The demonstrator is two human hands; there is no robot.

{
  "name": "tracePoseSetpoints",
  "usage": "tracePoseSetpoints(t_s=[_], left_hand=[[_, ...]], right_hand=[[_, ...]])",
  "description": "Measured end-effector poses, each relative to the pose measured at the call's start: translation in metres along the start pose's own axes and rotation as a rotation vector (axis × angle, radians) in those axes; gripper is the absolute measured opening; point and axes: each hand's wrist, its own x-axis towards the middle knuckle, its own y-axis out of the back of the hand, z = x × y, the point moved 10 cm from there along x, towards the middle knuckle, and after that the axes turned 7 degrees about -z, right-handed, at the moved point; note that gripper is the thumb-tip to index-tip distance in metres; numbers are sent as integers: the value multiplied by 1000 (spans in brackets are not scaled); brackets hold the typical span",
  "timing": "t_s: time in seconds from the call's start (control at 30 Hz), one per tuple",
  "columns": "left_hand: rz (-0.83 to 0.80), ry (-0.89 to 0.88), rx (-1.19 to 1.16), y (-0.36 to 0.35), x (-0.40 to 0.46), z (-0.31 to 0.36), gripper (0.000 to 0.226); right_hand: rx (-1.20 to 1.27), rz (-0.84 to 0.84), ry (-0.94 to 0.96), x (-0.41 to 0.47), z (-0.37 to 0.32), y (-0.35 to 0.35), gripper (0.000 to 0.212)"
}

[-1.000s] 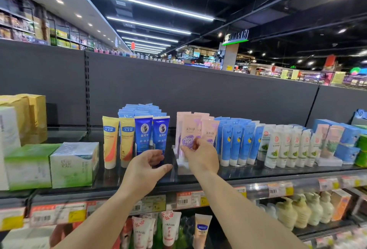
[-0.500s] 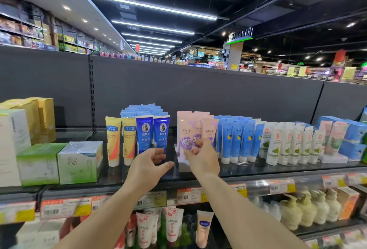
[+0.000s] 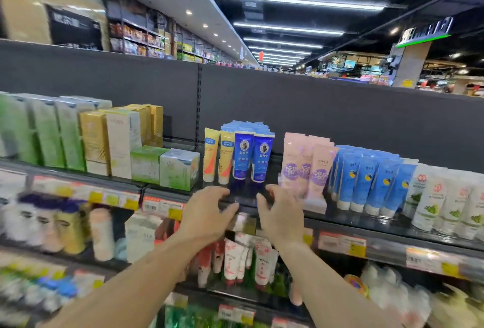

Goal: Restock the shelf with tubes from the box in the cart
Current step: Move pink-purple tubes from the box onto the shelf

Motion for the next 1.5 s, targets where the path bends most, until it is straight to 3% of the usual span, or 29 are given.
tracePoseSetpoints(t_s=[0.13,0.23,0.37,0.6,0.8,1.03,1.5], left_hand=[[-55,113,291,24,-40,-58,61],[-67,205,352,62,-79,-114,64],[-72,297,497,128,-145,-197,67],[-84,591,636,285,-312,-374,63],[-65,773,612,374,-399,-458,67],[-104,871,561,389,-419,-540,67],[-293,816,431,340,-311,-709,66]], right_hand=[[-220,-207,164,-38,-60,-60,59],[-240,-328,264,-74,-120,-109,73],[-254,-471,318,-118,-207,-178,64],[-164,-723,453,-258,-413,-325,67],[-120,-763,567,-320,-535,-389,66],[-152,-884,573,-335,-572,-466,69],[-180,-1008,321,-252,-538,-648,67]])
